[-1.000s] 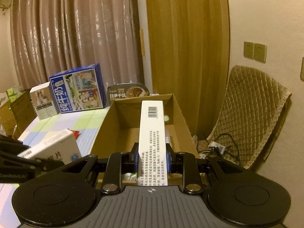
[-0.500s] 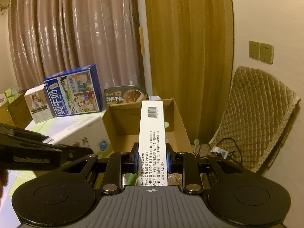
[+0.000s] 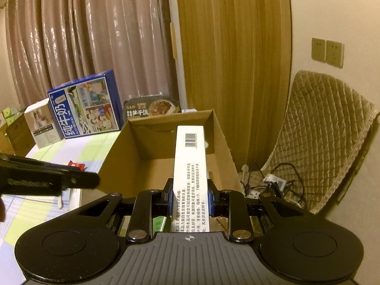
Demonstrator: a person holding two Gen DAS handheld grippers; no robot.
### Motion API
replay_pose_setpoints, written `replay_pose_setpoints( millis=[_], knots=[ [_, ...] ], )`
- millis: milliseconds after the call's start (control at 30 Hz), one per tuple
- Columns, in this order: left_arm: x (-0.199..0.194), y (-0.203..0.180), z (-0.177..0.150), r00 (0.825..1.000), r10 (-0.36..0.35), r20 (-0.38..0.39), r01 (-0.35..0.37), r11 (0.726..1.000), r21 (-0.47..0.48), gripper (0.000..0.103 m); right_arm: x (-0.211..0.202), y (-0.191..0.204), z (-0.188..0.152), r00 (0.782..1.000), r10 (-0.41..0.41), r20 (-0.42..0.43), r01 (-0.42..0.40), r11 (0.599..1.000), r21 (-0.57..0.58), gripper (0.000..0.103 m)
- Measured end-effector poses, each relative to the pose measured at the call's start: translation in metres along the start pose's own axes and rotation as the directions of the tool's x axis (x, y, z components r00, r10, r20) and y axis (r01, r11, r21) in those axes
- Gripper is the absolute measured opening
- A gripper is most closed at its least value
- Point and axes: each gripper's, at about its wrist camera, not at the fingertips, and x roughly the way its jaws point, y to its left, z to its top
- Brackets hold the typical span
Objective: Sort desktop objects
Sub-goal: 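Open the left gripper over the box while the right releases its white box inside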
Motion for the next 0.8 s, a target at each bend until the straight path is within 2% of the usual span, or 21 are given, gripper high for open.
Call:
replay_pose_setpoints(
  millis=[200, 500, 600, 633, 700, 800],
  knots=[
    [-0.018, 0.013, -0.004, 0.999, 0.018, 0.027, -0.017, 1.0, -0.026, 0.038, 0.003, 0.003, 0.0, 1.0, 0.009, -0.009, -0.009, 1.0, -0.002, 0.023],
    [-0.033, 0.035, -0.016, 0.998, 0.055, 0.029, -0.054, 0.997, -0.056, 0.039, 0.013, 0.015, 0.007, 0.999, 0.034, -0.016, -0.034, 0.999, -0.013, 0.023],
    [-0.035, 0.039, -0.02, 0.998, 0.058, 0.027, -0.056, 0.996, -0.062, 0.041, 0.02, 0.017, 0.012, 0.998, 0.063, 0.005, -0.063, 0.998, -0.01, 0.024],
    [-0.035, 0.039, -0.021, 0.998, 0.059, 0.027, -0.058, 0.996, -0.063, 0.042, 0.022, 0.017, 0.014, 0.997, 0.071, 0.01, -0.07, 0.997, -0.008, 0.027],
    [-0.036, 0.04, -0.023, 0.998, 0.057, 0.024, -0.055, 0.997, -0.062, 0.042, 0.025, 0.015, 0.016, 0.998, 0.064, 0.005, -0.064, 0.998, 0.004, 0.044],
    [-0.038, 0.041, -0.028, 0.998, 0.054, 0.024, -0.053, 0.997, -0.06, 0.045, 0.02, 0.011, 0.016, 0.998, 0.058, 0.013, -0.059, 0.998, 0.027, 0.047]
  ],
)
